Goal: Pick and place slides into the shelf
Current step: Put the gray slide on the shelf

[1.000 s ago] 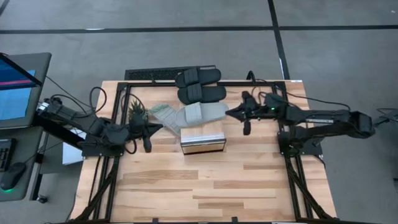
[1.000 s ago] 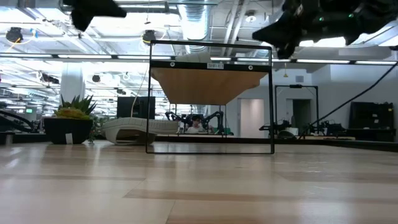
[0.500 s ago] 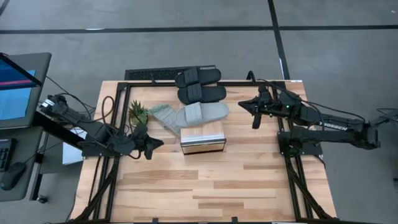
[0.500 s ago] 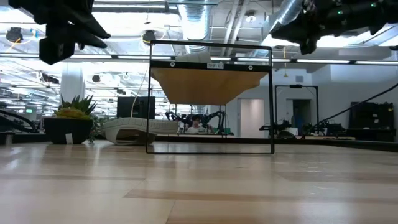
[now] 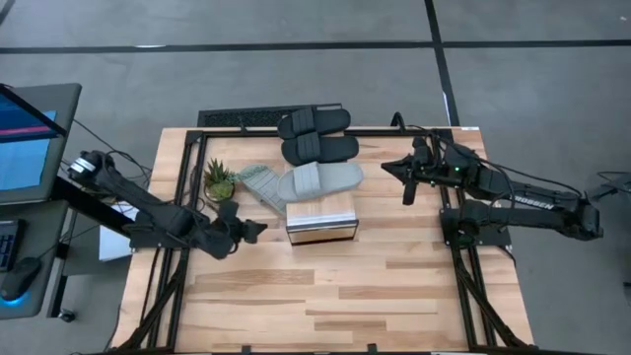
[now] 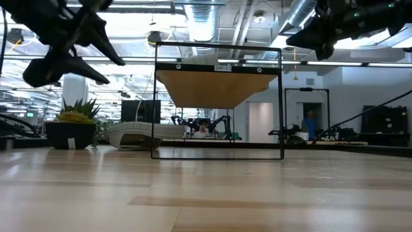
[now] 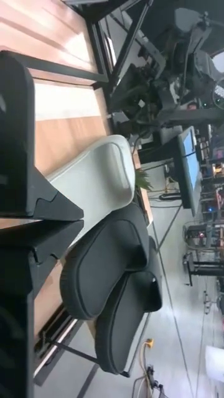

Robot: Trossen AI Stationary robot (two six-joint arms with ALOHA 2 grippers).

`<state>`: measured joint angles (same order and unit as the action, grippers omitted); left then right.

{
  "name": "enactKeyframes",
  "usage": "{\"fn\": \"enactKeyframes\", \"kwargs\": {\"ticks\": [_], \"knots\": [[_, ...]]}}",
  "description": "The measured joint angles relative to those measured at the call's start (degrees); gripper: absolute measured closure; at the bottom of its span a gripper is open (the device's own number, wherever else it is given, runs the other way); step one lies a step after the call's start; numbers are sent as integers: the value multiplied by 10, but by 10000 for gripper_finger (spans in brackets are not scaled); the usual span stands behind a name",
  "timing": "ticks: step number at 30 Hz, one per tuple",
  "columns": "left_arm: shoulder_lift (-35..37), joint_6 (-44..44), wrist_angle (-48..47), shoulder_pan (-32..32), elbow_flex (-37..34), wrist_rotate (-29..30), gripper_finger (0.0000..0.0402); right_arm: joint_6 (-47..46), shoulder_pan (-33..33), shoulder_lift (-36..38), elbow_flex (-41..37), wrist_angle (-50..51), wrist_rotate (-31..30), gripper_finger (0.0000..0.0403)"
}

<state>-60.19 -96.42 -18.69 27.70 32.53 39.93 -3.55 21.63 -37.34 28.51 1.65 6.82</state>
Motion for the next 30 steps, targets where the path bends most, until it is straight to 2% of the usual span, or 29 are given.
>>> {"fn": "enactKeyframes", "kwargs": {"ticks": [7,14,21,30], "knots": [[-78,-160,94,0,0,51,225,-10,5,0,0,16,-15,403],[-160,-308,90,-1,0,91,225,-7,18,24,0,60,-18,403],[-231,-315,175,-39,0,97,225,-4,32,73,0,95,-18,403],[-244,-312,155,-65,0,114,226,6,40,127,0,149,-18,403]]}}
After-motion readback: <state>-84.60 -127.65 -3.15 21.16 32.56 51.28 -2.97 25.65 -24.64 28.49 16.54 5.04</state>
